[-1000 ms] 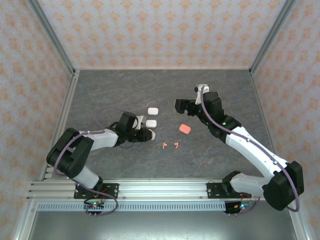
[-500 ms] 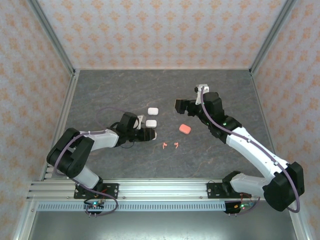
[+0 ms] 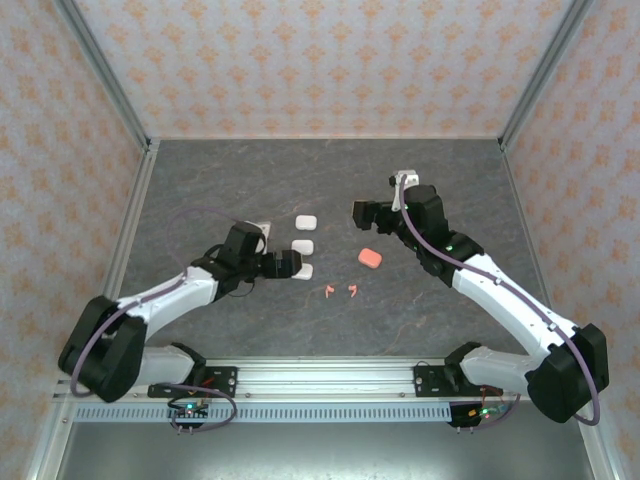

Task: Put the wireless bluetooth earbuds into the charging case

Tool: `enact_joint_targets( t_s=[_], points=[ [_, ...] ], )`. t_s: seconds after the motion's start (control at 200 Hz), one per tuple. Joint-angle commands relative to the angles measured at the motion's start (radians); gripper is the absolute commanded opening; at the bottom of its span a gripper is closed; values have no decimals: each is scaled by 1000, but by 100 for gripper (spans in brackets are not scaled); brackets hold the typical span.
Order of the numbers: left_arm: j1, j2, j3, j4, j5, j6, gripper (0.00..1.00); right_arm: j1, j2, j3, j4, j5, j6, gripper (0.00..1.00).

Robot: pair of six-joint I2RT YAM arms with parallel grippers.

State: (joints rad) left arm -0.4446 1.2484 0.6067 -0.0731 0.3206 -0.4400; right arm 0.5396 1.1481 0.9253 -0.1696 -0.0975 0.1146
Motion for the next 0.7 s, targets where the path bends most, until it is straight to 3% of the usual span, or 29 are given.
enact_joint_targets(
  t_s=[0.0, 0.19, 0.475, 0.696],
  points=[
    [4, -121, 16, -89, -117, 48, 100, -5, 14, 45, -103, 35, -30, 99],
    [13, -211, 145, -58, -237, 218, 100, -6, 110, 59, -206, -11, -41, 95],
    [35, 11, 502, 43, -158, 400, 100, -6, 314, 109, -275, -18, -55, 91],
    [37, 72, 516, 159, -108, 288, 100, -5, 455, 157, -315, -10, -135, 91]
  ],
)
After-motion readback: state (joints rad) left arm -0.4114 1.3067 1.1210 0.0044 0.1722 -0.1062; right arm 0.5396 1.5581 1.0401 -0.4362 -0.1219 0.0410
